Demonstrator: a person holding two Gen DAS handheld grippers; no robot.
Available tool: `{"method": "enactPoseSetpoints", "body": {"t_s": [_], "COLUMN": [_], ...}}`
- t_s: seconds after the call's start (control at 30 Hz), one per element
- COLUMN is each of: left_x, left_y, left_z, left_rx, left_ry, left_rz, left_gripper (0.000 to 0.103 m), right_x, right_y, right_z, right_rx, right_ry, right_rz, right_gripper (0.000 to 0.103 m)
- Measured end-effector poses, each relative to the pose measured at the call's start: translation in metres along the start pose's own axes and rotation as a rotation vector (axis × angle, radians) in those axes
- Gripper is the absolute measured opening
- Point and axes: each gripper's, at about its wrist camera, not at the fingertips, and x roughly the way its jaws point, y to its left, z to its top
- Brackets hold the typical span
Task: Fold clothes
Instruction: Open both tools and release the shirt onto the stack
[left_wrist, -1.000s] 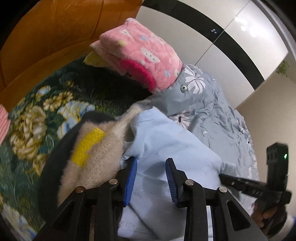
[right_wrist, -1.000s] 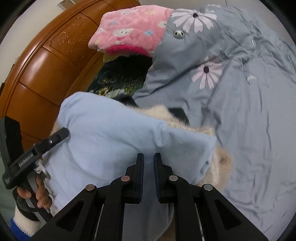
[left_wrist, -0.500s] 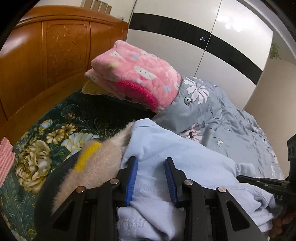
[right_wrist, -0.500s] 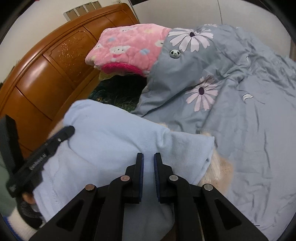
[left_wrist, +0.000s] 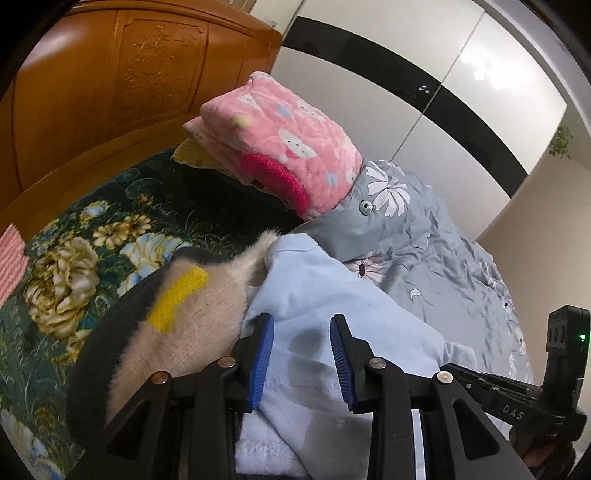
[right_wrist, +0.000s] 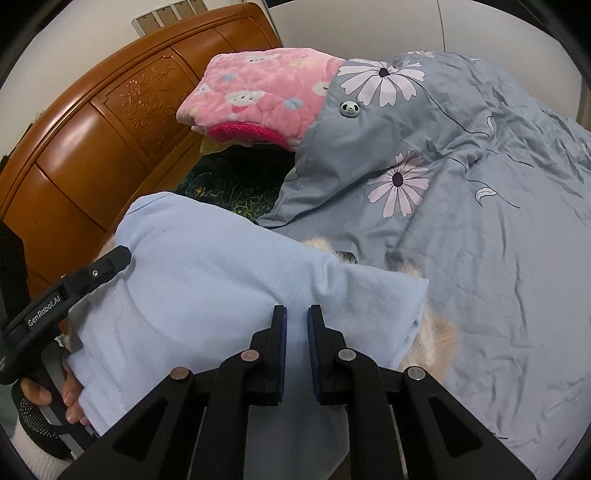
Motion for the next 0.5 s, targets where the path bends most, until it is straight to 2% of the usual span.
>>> {"method": "enactPoseSetpoints", "body": {"t_s": [0.03, 0.13, 0.3, 0.33, 0.4, 0.43, 0.5], "left_x": [-0.004, -0.019, -0.057, -0.070, -0.086, -0.094, -0.103], "left_y": [-0.001, -0.006, -0.016, -0.021, -0.030, -0.037, -0.046], "left_z": [-0.001, -0.004, -0.022, -0.030, -0.045, -0.056, -0.075], "left_rx": [-0.007, -0.026, -0.051, -0.055, -0.043, -0.031, -0.013], "left_ry": [0.000, -0.002, 0.004, 0.006, 0.020, 0.033, 0.067], "left_rz": [0.003, 0.019, 0.083, 0.098, 0.108, 0.122, 0.151], "left_gripper": [0.037, 0.045, 0.047, 0.049, 0.060, 0.062, 0.070], "right_x": [-0.005, -0.021, -0.055, -0.066, -0.085, -0.094, -0.102], "right_y": [0.001, 0.006, 0.014, 0.015, 0.018, 0.019, 0.021], "right_z": [0.000, -0.001, -0.011, -0.017, -0.036, -0.048, -0.074], "right_rx": [-0.004, -0.017, -0.020, -0.022, -0.045, -0.059, -0.093], "right_ry": [-0.004, -0.021, -0.045, -0.047, -0.046, -0.039, 0.000], "right_rz": [0.006, 0.030, 0.076, 0.096, 0.114, 0.117, 0.120], "right_gripper": [0.012, 0.028, 0.029, 0.031, 0.041, 0.044, 0.046]}}
